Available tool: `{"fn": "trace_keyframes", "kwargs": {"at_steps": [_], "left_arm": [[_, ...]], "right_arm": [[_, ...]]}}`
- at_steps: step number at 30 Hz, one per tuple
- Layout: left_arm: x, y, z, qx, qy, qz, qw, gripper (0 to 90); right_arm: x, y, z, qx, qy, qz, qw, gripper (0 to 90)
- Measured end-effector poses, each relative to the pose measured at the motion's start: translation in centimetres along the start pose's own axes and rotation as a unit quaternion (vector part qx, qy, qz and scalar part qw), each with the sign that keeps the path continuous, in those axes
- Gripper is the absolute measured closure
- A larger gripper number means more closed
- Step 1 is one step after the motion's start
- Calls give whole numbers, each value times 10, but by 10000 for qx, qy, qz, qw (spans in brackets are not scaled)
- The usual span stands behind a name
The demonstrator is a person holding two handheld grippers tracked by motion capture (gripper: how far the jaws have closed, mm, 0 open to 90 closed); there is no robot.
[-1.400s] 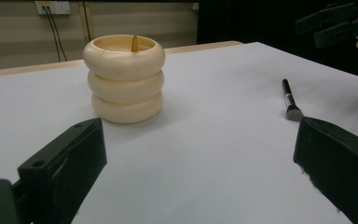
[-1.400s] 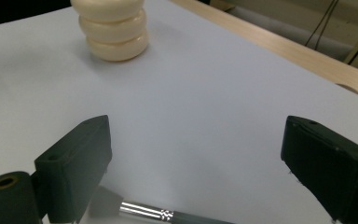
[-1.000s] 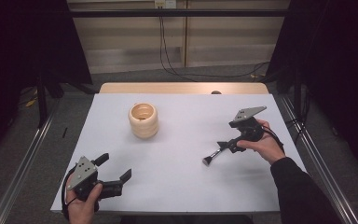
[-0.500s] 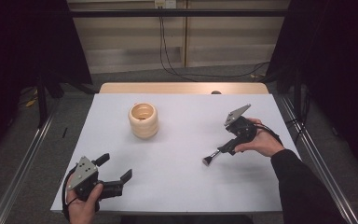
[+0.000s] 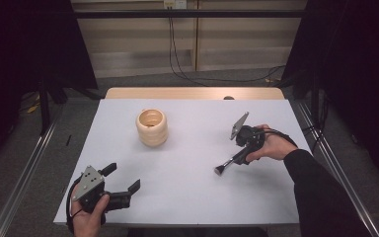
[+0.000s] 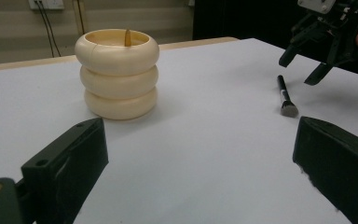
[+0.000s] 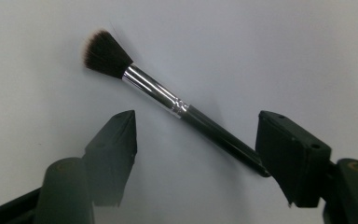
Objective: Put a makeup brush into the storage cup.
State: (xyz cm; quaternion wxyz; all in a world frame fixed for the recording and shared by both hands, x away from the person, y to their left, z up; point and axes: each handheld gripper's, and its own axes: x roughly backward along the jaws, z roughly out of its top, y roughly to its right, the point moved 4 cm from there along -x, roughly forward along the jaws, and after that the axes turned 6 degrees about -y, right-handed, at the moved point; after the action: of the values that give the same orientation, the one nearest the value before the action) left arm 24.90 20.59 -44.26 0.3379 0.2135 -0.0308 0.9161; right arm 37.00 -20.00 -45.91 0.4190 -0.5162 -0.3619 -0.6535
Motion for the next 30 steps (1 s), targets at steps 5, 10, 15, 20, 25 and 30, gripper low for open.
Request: {"fn": "trace_keyframes", "kwargs": {"at_steps": [5,10,15,20,25,30], "left_arm": [[-1,-1,-1,2,-63,34,10000,32],[0,-2,-1,30,-29,38,10000,32],[0,-2,-1,7,-53,44,10000,32],[-1,-2,-1,6,-63,2,10000,31],[-1,-1,-1,14,-63,-19,10000,31],[-2,-2,-2,19,-71,-5,10000,30]], "right_arm": [[-5,2,2,168,-178,15,9997,356],[-9,3,3,171,-305,28,9994,388],[-16,1,4,217,-439,89,9988,406],[-20,1,9,433,-329,-17,9985,416],[-25,1,7,430,-457,71,9980,437],[-29,3,1,373,-610,165,9973,535]]}}
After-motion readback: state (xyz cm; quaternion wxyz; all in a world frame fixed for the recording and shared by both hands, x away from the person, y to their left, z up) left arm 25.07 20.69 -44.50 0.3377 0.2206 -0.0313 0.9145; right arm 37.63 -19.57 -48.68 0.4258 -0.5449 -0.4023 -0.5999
